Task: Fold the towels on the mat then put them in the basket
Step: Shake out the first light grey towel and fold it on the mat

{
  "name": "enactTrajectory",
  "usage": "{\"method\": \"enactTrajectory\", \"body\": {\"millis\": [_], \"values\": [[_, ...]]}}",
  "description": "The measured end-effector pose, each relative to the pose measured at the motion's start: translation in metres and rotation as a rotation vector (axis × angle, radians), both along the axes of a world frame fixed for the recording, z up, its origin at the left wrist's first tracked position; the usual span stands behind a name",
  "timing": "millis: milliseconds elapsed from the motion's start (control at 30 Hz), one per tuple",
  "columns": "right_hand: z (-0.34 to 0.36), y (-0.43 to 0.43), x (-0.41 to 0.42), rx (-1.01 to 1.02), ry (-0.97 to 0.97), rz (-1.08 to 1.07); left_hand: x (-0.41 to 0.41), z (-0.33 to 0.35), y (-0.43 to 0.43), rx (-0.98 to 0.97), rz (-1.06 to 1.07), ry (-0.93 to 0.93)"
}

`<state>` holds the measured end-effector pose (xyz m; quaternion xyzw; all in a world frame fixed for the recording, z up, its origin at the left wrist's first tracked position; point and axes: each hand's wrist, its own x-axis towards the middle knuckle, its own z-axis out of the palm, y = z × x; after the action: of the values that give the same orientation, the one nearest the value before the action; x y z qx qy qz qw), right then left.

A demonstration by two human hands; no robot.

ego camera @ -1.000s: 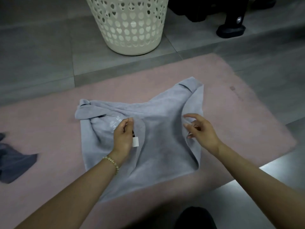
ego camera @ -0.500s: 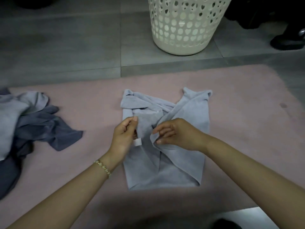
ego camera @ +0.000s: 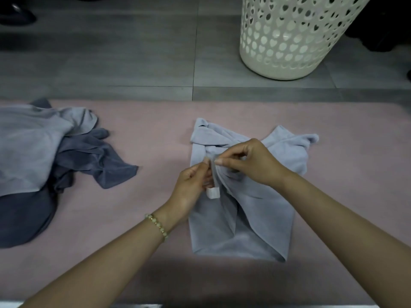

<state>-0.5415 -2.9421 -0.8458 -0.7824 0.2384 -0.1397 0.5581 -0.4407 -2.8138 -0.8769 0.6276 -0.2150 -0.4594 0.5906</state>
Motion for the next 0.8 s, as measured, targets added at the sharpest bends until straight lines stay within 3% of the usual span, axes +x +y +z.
{"method": "enactTrajectory", "body": {"millis": [267, 400, 500, 667, 733, 800], "values": [[-0.011, 0.001, 0.006, 0.186, -0.036, -0.152, -0.002, -0.005, -0.006, -0.122, 0.058, -0.263], [-0.013, -0.006, 0.002, 0.122, -0.038, -0.108, 0.001, -0.004, -0.014, -0.149, 0.159, -0.210], [-0.023, -0.011, -0.012, -0.055, 0.090, -0.025, 0.002, -0.005, -0.017, -0.118, 0.231, -0.131], [-0.042, -0.025, -0.058, 0.004, 0.296, -0.009, 0.012, -0.011, -0.021, 0.011, 0.522, 0.013], [-0.047, -0.024, -0.073, 0.138, 0.352, 0.035, 0.025, -0.017, -0.015, 0.052, 0.563, -0.035], [-0.050, -0.016, -0.083, 0.258, 0.365, 0.084, 0.042, -0.025, -0.003, 0.099, 0.477, -0.182]]}}
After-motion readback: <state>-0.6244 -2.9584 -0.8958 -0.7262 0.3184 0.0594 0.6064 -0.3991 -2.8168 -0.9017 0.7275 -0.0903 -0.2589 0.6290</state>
